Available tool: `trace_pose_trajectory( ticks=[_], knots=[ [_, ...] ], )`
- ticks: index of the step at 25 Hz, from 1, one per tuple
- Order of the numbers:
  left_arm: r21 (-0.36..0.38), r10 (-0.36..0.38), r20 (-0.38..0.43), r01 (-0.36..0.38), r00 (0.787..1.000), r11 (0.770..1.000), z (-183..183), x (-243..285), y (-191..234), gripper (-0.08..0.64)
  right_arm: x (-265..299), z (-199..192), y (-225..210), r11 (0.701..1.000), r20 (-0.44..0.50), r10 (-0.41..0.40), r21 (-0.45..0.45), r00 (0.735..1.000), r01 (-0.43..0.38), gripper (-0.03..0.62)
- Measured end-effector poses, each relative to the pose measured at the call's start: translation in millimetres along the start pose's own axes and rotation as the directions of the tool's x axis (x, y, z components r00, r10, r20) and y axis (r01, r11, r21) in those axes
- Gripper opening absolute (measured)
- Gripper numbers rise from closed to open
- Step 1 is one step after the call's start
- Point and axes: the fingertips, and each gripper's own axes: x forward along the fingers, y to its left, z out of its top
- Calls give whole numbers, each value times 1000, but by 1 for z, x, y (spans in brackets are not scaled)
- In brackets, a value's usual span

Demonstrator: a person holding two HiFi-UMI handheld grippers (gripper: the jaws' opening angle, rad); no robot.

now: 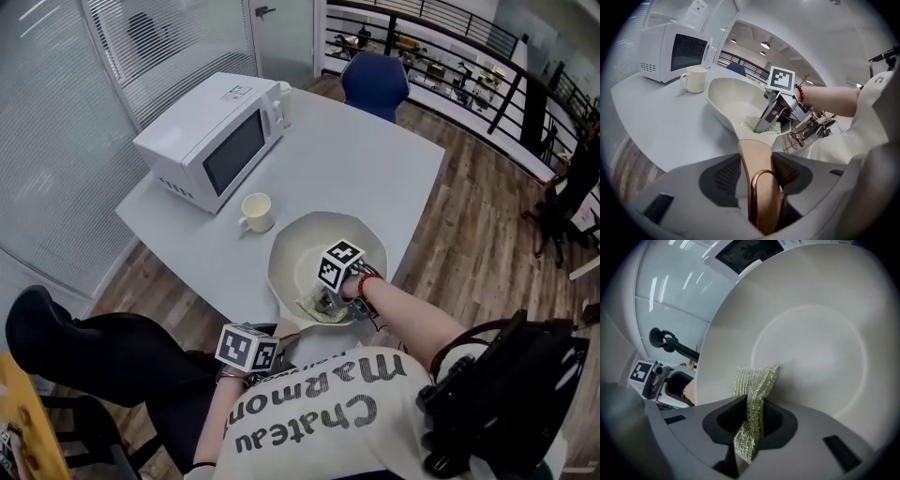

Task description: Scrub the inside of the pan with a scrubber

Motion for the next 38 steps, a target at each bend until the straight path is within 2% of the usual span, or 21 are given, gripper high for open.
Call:
trace_pose_trajectory(
  ticks=[5, 8, 12, 14, 17, 19, 23, 25, 28, 31, 32, 33, 36, 38],
  knots=[
    [-8, -14, -6, 14, 1000, 1000, 0, 0, 0, 215, -1, -8, -19, 989, -61, -133, -70, 989, 129, 58],
    [-12, -20, -7, 20, 1000, 1000, 1, 1, -3, 215, -9, -15, -31, 971, -119, -221, -122, 968, 206, 60],
    [-3, -10, -3, 10, 1000, 1000, 0, 1, -5, 215, -19, -25, -43, 917, -193, -368, -234, 909, 322, 58],
    [3, 3, 4, -3, 1000, 1000, 1, 1, -6, 215, -27, -28, -49, 867, -220, -462, -313, 859, 387, 58],
    [10, 17, 10, -18, 1000, 1000, 3, 1, -9, 215, -48, -35, -67, 767, -248, -609, -425, 753, 481, 58],
    [11, 20, 8, -20, 1000, 1000, 2, 1, -10, 216, -63, -38, -82, 710, -244, -679, -457, 692, 536, 60],
    [-1, 7, 13, -7, 1000, 1000, 4, 1, -9, 216, -78, -23, -112, 602, -184, -773, -516, 607, 610, 60],
    [3, 13, 9, -13, 1000, 1000, 4, 1, -9, 216, -91, -17, -123, 530, -150, -825, -542, 545, 652, 60],
    [11, 20, 5, -20, 1000, 1000, 1, 0, -11, 216, -112, -5, -137, 394, -61, -895, -571, 441, 720, 60],
    [24, 24, 5, -24, 1000, 999, 3, 1, -9, 218, -136, 20, -147, 203, 94, -943, -599, 319, 775, 58],
    [28, 25, 6, -25, 1000, 999, 4, 1, -9, 219, -143, 28, -149, 147, 146, -946, -601, 289, 785, 58],
    [30, 25, 6, -25, 1000, 999, 5, 1, -9, 219, -149, 36, -149, 103, 195, -943, -597, 269, 795, 58],
    [28, 23, 5, -23, 1000, 999, 5, 1, -10, 219, -162, 50, -145, -2, 326, -918, -570, 224, 821, 58],
    [31, 24, 4, -24, 1000, 999, 5, 1, -10, 222, -169, 56, -141, -91, 417, -891, -551, 179, 829, 58]
  ],
)
